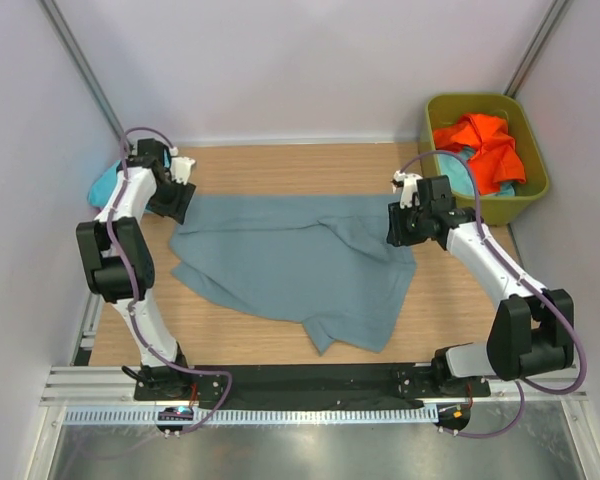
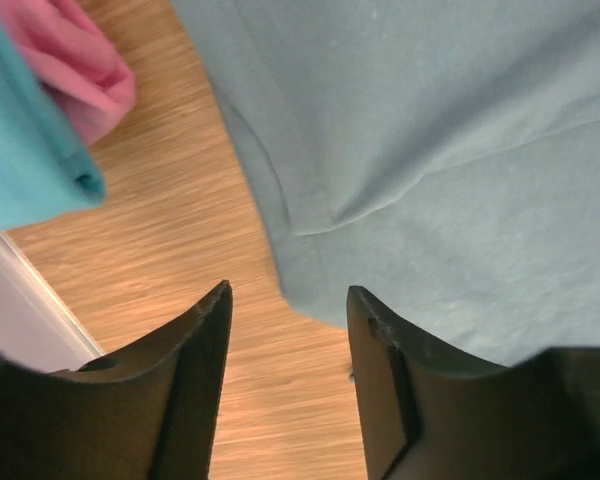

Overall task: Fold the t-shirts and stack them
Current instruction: Fold the tshirt

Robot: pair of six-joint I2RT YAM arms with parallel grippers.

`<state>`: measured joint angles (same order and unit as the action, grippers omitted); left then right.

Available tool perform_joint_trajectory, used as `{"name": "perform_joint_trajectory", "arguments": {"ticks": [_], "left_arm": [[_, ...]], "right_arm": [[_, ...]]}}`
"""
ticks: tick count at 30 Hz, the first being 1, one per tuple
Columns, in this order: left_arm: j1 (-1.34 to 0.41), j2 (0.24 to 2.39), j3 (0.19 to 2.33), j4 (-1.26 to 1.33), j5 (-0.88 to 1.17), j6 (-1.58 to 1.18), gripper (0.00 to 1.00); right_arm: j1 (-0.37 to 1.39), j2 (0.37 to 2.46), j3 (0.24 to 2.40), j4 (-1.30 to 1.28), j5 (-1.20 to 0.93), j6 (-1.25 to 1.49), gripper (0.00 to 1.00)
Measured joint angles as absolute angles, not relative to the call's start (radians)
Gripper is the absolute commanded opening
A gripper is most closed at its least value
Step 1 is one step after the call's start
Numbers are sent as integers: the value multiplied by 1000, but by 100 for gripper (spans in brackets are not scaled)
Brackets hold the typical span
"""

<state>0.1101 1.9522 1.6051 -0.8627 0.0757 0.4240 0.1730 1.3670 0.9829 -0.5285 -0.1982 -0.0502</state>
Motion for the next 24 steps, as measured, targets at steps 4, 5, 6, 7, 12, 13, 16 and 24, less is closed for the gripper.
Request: {"name": "perform_joint_trajectory", "arguments": {"ticks": [4, 5, 6, 7, 12, 13, 16, 24], "left_arm": [[124, 1875, 1601, -857, 72, 399, 63], [126, 1866, 1610, -862, 74, 394, 61], [128, 1866, 1635, -879, 80, 384, 58], [130, 1872, 1654, -888, 86, 374, 56], [134, 2008, 1786, -987, 234, 294, 43], [134, 2039, 1797, -1008, 273, 276, 41], [132, 2113, 1802, -1058, 372, 226, 37], [126, 2142, 1748, -1100, 437, 184, 35]], "right_arm": [[173, 1367, 1054, -536, -220, -41, 48], [173, 1368, 1070, -525, -226, -34, 48], [173, 1370, 1085, -516, -236, -23, 48], [173, 1376, 1099, -503, -249, -12, 48], [173, 1497, 1159, -447, -318, 14, 46], [173, 1534, 1166, -439, -332, 15, 46], [173, 1636, 1177, -430, -367, 23, 46], [175, 1848, 1292, -405, -407, 52, 46]]}}
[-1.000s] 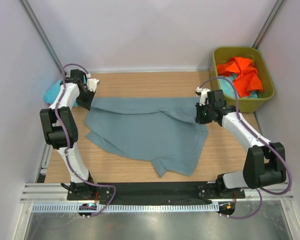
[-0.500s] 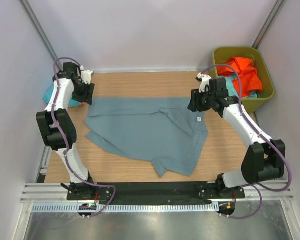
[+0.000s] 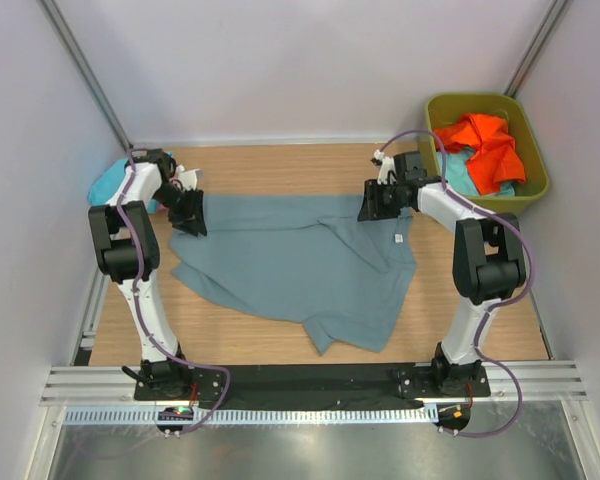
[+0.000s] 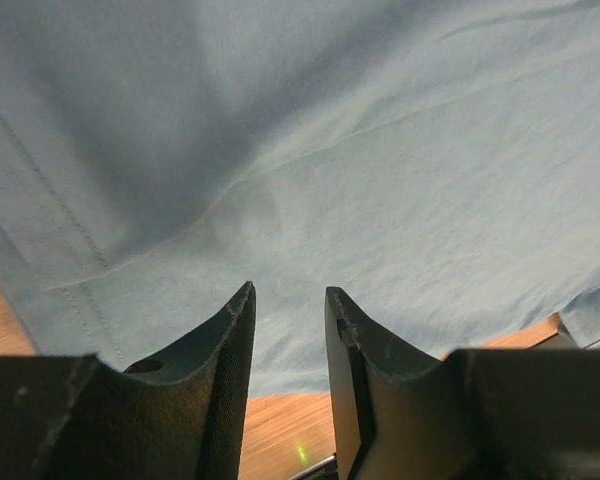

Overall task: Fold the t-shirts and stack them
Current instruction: Fold the tshirt

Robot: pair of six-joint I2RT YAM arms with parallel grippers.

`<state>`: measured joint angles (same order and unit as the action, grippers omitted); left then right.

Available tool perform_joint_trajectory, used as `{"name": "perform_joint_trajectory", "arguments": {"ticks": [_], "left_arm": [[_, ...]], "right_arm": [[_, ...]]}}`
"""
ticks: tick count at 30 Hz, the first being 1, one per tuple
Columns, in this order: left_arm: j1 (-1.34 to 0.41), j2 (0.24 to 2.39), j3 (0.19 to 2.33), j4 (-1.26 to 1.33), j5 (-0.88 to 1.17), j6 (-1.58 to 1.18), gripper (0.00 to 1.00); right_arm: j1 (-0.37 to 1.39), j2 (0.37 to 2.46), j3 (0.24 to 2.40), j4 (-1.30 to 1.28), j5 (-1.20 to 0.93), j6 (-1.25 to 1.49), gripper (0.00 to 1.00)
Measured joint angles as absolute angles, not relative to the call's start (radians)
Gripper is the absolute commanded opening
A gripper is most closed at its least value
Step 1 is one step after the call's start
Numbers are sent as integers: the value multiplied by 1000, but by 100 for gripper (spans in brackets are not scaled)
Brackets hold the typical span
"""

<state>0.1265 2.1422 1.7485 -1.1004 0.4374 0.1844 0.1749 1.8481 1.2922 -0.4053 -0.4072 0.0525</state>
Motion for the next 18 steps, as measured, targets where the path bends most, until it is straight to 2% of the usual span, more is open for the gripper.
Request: {"name": "perform_joint_trajectory", "arguments": {"ticks": [8, 18], "left_arm": [[126, 2142, 1688, -1099, 415, 159, 34], [126, 2142, 1688, -1092, 385, 149, 33]], "right_arm": [[175, 2019, 1494, -363, -419, 59, 46], [180, 2068, 1458, -368, -423, 59, 44]]}}
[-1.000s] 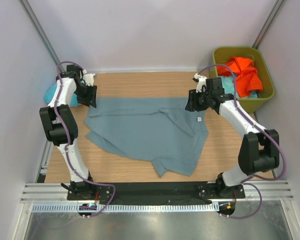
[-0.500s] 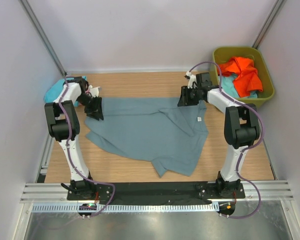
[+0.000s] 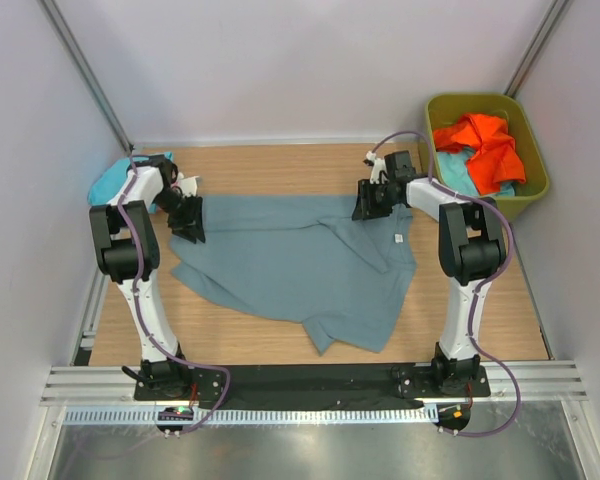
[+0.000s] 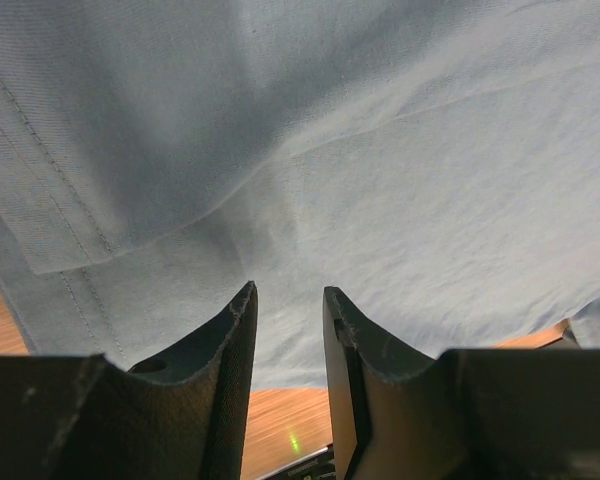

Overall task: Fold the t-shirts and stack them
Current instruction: Fold the tshirt

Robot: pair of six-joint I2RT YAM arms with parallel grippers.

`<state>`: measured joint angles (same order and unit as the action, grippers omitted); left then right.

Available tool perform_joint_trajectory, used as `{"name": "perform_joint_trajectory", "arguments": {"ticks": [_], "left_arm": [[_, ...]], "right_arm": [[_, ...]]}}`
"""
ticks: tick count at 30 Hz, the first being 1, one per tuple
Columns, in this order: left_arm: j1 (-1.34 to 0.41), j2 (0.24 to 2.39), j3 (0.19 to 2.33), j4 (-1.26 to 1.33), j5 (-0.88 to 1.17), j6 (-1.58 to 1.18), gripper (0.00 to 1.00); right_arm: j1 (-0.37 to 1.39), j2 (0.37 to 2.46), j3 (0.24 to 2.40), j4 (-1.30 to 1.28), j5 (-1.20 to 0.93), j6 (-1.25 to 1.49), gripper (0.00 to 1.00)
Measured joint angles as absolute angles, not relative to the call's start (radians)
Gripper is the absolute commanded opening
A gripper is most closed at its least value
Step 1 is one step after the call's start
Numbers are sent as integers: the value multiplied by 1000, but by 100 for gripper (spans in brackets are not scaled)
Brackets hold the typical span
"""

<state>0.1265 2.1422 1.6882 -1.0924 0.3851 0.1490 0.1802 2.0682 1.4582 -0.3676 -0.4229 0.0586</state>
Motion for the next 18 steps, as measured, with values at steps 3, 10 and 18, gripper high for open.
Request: {"name": "perform_joint_trajectory", "arguments": {"ticks": [3, 10, 18], "left_arm": [[126, 2142, 1688, -1091, 382, 142, 33], [126, 2142, 1689, -1090, 381, 138, 33], [127, 2142, 1689, -1089, 381, 138, 33]], "right_arm": [[181, 2068, 1435, -376, -427, 58, 42], [184, 2069, 1438, -376, -424, 49, 27], [204, 2069, 1438, -389, -417, 35, 5]]}}
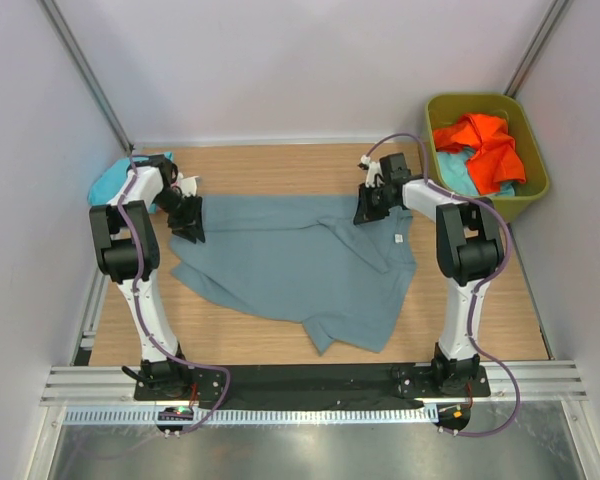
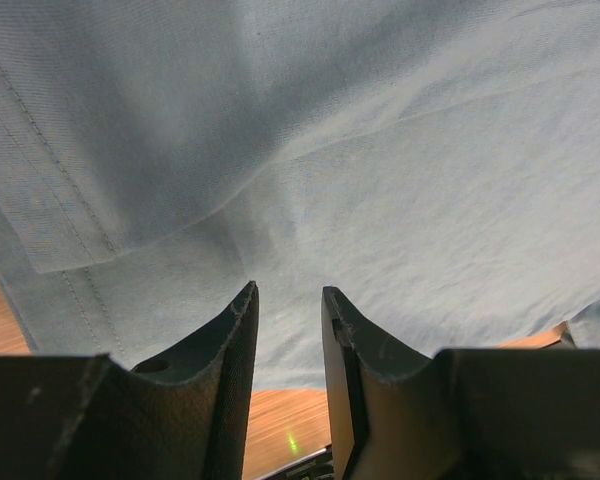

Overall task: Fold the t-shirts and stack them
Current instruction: Fold the tshirt

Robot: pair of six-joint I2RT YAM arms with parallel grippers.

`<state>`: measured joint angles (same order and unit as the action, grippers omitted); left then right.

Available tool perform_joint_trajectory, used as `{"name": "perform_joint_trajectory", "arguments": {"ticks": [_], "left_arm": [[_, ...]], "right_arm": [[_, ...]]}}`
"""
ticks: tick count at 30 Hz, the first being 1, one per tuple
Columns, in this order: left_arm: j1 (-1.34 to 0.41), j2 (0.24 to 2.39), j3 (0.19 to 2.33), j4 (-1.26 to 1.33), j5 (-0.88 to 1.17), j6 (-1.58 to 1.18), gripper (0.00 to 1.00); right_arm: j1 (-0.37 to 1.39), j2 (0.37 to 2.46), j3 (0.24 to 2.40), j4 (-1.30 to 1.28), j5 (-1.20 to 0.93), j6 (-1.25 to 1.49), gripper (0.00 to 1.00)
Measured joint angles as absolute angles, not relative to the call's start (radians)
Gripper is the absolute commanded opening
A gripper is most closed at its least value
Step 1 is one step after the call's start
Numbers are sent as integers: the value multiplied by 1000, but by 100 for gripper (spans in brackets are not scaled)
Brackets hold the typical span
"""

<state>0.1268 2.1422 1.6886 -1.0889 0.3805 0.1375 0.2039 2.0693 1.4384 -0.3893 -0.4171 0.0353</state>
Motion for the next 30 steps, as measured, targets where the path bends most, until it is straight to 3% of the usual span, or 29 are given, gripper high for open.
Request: {"name": "perform_joint_trajectory", "arguments": {"ticks": [9, 11, 12, 17, 30], "left_arm": [[129, 2146, 1702, -1084, 382, 137, 32], [131, 2146, 1704, -1082, 384, 137, 33], [131, 2146, 1707, -1082, 385, 138, 33], [132, 2164, 1751, -1082, 388, 137, 33], [131, 2268, 1930, -1093, 396, 128, 33]], "right_arm": [[302, 1930, 1381, -434, -417, 86, 3], [353, 1855, 1332, -442, -426, 118, 14], [374, 1825, 1311, -444, -431, 130, 24], [464, 1703, 1225, -456, -437, 159, 25], [249, 1794, 1288, -415, -336, 115, 26]]}}
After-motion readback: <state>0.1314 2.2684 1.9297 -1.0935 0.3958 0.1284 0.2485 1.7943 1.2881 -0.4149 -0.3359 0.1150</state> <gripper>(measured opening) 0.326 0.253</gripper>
